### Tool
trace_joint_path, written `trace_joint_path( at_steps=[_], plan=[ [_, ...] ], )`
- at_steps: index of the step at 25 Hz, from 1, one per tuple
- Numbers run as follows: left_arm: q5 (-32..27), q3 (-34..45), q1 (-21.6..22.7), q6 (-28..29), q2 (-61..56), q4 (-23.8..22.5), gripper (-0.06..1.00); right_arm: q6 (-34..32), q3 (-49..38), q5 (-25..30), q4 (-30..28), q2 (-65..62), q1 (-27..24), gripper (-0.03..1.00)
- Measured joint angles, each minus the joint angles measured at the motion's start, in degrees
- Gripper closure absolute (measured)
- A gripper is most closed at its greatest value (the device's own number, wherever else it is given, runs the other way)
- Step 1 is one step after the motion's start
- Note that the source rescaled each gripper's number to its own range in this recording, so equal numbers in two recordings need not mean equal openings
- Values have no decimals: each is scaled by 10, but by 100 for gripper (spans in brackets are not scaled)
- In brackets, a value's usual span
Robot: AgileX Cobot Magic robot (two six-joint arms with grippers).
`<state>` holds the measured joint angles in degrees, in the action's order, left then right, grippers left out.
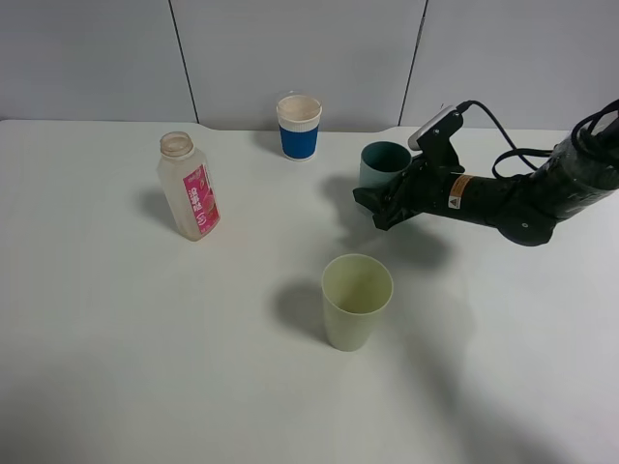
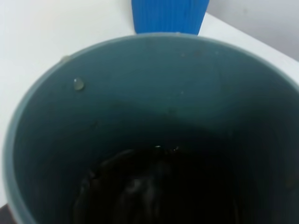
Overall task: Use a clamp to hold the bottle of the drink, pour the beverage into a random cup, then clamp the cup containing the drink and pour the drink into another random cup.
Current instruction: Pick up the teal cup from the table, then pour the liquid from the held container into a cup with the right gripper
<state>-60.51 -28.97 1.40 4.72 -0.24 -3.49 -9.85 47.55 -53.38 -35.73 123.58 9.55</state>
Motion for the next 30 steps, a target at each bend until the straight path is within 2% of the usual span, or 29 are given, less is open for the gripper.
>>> trace_joint_path(
  at_steps=[7,17,20,24,25,30],
  plan=[
    [0,0,0,0,0,0,-6,-6,0,0,1,0,0,97],
    [0,0,0,0,0,0,-6,-63,0,22,3,-22,0,97],
    [0,0,0,0,0,0,-6,-101,-1,42,-36,-63,0,97],
    [0,0,0,0,0,0,-6,-144,0,80,-158,-123,0,97],
    [0,0,0,0,0,0,-6,-144,0,80,-158,-123,0,97],
    [0,0,0,0,0,0,-6,-181,0,88,-295,-158,0,97]
  ],
)
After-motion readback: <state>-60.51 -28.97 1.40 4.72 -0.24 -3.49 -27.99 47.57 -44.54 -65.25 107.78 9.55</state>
